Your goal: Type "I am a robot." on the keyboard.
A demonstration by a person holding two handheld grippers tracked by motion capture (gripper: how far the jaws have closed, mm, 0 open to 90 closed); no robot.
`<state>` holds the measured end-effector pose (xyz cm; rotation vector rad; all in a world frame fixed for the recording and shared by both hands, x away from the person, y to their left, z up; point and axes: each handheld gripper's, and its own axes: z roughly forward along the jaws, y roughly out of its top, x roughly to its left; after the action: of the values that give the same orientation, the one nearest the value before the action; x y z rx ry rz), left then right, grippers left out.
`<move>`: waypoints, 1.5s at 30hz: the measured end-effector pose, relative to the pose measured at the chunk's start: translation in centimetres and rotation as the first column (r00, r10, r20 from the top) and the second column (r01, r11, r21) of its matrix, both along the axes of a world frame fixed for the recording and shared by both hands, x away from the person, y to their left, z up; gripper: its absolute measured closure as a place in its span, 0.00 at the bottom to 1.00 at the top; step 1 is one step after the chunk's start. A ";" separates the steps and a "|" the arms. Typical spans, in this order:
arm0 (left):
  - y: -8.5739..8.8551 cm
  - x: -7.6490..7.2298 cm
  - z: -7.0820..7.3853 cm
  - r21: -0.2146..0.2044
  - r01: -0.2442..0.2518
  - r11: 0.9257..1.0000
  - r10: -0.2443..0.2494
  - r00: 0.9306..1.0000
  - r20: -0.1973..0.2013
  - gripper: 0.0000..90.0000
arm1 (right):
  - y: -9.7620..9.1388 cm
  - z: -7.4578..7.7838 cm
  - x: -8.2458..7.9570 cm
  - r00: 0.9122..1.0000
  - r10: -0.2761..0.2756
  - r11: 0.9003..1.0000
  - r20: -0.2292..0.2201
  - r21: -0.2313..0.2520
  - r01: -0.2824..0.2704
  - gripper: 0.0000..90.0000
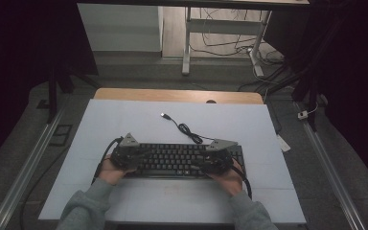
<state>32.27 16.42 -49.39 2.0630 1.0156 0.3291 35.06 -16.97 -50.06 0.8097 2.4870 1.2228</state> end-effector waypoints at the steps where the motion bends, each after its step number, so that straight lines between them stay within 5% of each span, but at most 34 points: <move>1: 0.1 0.0 0.0 -0.004 -0.010 1.000 0.010 1.000 0.001 0.76 | 0.0 0.0 0.0 1.000 0.000 1.000 0.000 0.000 0.000 0.55; 14: 1.1 0.3 -0.1 0.004 -0.066 0.998 0.066 0.998 -0.010 0.53 | 0.0 0.0 0.0 1.000 0.000 1.000 0.001 0.000 0.000 0.55; 31: 1.0 0.4 -0.2 0.009 -0.065 0.998 0.065 0.998 -0.016 0.49 | 0.2 0.3 0.0 1.000 0.007 1.000 0.009 0.009 -0.007 0.55; 45: 0.9 0.4 -0.3 0.019 -0.062 0.998 0.062 0.998 -0.018 0.47 | 2.7 0.8 0.7 1.000 0.012 1.000 0.011 0.013 -0.012 0.56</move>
<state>32.69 17.32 -49.70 2.0575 1.0932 0.3534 35.72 -14.32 -49.28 0.7907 2.4817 1.2450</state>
